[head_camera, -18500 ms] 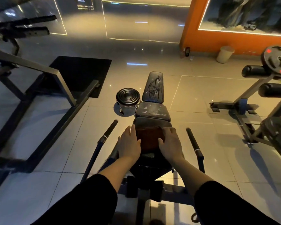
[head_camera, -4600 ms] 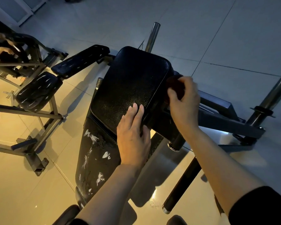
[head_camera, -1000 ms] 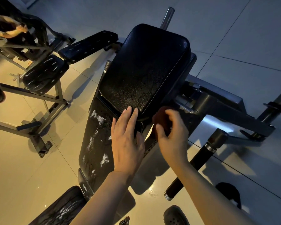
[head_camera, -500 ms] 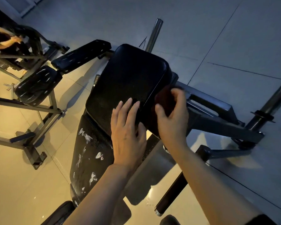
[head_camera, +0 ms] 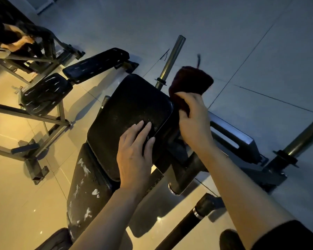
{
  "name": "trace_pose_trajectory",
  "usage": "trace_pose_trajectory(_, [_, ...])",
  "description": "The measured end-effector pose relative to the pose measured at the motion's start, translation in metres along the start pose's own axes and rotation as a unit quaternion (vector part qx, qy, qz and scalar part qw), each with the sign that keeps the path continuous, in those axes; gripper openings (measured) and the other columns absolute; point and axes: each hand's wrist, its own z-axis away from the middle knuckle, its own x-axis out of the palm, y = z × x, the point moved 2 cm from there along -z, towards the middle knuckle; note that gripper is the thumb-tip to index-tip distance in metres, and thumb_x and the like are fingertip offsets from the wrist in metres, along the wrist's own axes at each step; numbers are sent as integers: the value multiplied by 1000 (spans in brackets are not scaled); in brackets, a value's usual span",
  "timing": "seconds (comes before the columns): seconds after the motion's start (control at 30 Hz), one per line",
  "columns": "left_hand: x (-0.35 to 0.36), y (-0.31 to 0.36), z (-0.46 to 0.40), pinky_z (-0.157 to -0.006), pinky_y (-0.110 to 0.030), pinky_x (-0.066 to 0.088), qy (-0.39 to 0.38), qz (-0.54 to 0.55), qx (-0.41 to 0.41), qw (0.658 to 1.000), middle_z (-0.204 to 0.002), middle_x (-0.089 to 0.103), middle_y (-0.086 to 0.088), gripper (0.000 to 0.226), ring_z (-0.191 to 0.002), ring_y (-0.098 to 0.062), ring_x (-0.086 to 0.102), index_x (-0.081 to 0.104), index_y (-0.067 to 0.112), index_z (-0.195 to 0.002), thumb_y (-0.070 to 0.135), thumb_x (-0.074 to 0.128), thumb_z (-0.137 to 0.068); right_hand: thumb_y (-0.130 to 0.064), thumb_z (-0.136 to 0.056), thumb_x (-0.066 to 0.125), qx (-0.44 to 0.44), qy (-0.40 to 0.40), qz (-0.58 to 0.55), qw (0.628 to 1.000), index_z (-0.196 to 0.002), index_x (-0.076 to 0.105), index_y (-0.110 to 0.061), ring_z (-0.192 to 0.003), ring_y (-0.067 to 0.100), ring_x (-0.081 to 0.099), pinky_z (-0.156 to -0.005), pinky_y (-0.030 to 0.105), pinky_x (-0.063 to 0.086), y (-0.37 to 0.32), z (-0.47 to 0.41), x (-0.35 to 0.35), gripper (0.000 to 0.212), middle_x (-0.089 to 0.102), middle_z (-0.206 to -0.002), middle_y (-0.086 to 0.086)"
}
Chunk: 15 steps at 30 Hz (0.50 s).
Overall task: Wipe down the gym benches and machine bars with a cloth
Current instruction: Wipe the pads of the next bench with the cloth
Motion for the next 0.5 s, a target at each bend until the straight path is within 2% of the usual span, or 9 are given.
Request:
trace_pose_trajectory(0.07, [1, 1, 0, -103, -25, 32, 7, -2, -10, 1000, -132, 57, -2, 36, -125, -17, 47, 59, 18, -129, 25, 53, -94, 2, -94, 45, 8, -58, 43, 997, -138, 52, -20, -128, 17, 44, -108, 37, 39, 4, -22, 0, 49, 52, -136, 0])
trace_pose_trajectory(0.13, [2, 2, -2, -101, -26, 36, 13, -4, -6, 1000, -130, 58, -2, 35, -123, -18, 50, 60, 17, -127, 23, 55, -93, 3, -93, 44, 9, -69, 58, 996, -137, 53, -20, -127, 20, 45, -107, 37, 39, 4, -29, 1, 50, 55, -133, 2])
trace_pose_trajectory(0.23, [3, 4, -2, -103, -34, 42, 16, 5, -14, 1000, -131, 58, -3, 35, -125, -19, 50, 60, 16, -127, 21, 57, -93, 4, -92, 46, 7, -22, 59, 998, -134, 51, -18, -126, 16, 42, -105, 29, 37, 2, -11, 5, 47, 51, -131, 1])
trace_pose_trajectory(0.33, [2, 6, 1, -108, -41, 40, 14, 31, -30, 999, -136, 56, -2, 36, -130, -16, 46, 59, 17, -129, 21, 54, -94, 6, -90, 49, 40, 30, -43, 998, -127, 46, -21, -125, 12, 44, -103, 31, 46, 1, 20, 10, 45, 43, -131, -3])
trace_pose_trajectory(0.43, [-2, -3, 13, -111, -43, 37, 6, 73, -24, 997, -139, 52, -1, 36, -135, -12, 40, 57, 16, -130, 19, 52, -95, 6, -89, 54, 54, 41, -85, 994, -121, 43, -26, -119, 2, 43, -94, 22, 49, -1, 49, 20, 47, 36, -123, -20])
trace_pose_trajectory(0.5, [-5, -16, 28, -111, -46, 37, 10, 77, -20, 997, -139, 52, -2, 35, -136, -13, 39, 57, 15, -130, 16, 52, -95, 6, -88, 56, 57, 23, -80, 995, -119, 43, -27, -115, -2, 43, -86, 11, 47, -5, 71, 34, 47, 35, -120, -21])
